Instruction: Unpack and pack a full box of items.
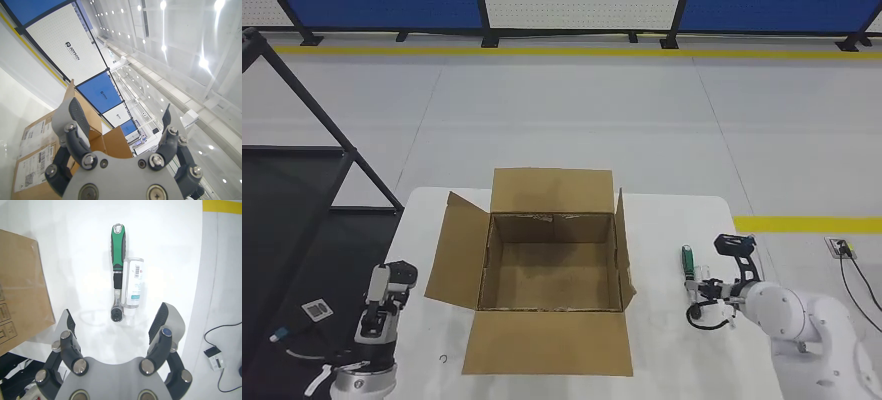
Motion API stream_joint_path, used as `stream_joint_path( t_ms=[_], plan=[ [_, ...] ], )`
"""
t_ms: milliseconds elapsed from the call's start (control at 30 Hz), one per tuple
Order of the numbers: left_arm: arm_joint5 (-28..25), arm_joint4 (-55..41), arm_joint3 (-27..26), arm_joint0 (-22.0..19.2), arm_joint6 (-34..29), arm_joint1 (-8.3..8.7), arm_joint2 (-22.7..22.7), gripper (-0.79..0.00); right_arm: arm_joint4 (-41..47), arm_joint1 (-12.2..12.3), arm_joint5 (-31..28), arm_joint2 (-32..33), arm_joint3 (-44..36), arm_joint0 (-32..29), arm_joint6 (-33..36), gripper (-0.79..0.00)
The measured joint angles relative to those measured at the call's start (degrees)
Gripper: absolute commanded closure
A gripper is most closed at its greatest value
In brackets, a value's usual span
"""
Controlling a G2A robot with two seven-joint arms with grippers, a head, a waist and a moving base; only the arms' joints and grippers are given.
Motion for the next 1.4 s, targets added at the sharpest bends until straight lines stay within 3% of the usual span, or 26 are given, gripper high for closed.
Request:
stream_joint_path(
  t_ms=[267,433,533,700,1400],
  plan=[
    [-0.5,0.6,-0.6,1.3,1.0,-0.13,0.4,-0.785,-1.4,0.0,-3.9,-3.4,11.6,7.4,2.2,-0.763],
    [-0.7,0.8,-0.9,2.1,2.0,-0.23,0.3,-0.785,-1.3,0.2,-5.4,-3.8,15.9,10.0,2.6,-0.674],
    [-0.7,0.8,-1.0,2.2,2.3,-0.27,0.3,-0.785,-1.7,0.3,-6.0,-4.0,17.8,11.0,2.8,-0.557],
    [-0.6,1.0,-1.1,2.3,2.7,-0.33,0.5,-0.785,-1.4,0.4,-6.9,-4.8,20.3,12.3,3.1,-0.468],
    [-0.4,1.4,-0.4,1.8,3.0,-0.48,0.6,-0.785,-3.2,0.4,-6.1,-8.5,26.7,15.7,3.1,-0.545]
  ],
)
